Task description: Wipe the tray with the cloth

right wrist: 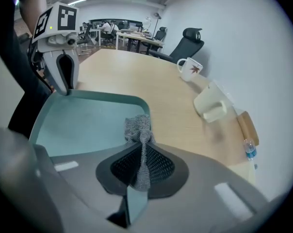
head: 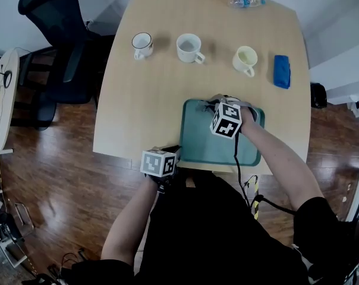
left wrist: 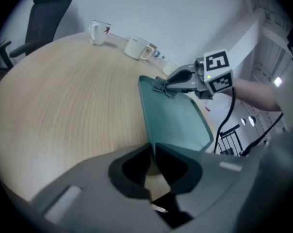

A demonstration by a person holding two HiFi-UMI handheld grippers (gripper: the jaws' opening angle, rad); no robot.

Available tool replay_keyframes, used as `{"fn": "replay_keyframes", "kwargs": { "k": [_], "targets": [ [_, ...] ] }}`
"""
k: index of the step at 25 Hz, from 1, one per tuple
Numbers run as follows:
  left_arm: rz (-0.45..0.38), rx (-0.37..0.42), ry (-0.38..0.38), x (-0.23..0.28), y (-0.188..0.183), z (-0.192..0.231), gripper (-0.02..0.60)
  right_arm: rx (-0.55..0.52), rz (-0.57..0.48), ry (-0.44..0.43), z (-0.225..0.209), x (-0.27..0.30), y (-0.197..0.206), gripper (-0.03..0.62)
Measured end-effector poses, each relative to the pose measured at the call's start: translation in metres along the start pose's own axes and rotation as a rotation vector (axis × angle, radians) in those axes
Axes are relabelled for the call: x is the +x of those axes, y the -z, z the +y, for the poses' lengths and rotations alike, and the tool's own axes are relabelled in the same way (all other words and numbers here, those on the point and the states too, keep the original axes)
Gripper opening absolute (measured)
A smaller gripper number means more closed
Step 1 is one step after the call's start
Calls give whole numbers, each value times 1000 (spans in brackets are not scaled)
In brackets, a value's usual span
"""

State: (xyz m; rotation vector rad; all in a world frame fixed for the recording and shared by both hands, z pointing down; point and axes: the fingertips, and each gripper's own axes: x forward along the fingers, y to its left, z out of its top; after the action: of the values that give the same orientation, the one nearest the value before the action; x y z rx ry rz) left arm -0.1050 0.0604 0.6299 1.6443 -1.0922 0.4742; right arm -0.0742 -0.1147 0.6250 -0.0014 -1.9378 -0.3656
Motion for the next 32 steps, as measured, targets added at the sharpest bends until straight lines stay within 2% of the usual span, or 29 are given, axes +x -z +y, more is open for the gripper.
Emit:
{"fn": "replay_keyframes", "kwargs": {
  "k": [5, 9, 14, 20, 26, 29, 32],
  "targets": [
    [-8, -19, -17, -5, -2, 7, 37, -44, 1, 21, 4, 4, -3, 26],
    [-1, -24, 21, -1, 2, 3, 35, 0, -24, 14, 13, 3, -4, 25],
    [1, -34, 19, 0, 2, 3, 35, 37, -47, -22, 36, -5, -5, 25],
    [-2, -38, 17, 0, 2, 4, 35, -1, -77, -120, 96, -19, -11, 25],
    [-20, -54, 12, 0, 2, 6, 34, -51, -106, -255, 171, -39, -13, 26],
    [-25, -59, 11, 0, 2, 6, 34, -38, -110, -300, 193, -46, -12, 26],
    [-21, -56, 7, 0, 2, 6, 34, -15, -120, -302, 198, -48, -11, 26]
  ]
}}
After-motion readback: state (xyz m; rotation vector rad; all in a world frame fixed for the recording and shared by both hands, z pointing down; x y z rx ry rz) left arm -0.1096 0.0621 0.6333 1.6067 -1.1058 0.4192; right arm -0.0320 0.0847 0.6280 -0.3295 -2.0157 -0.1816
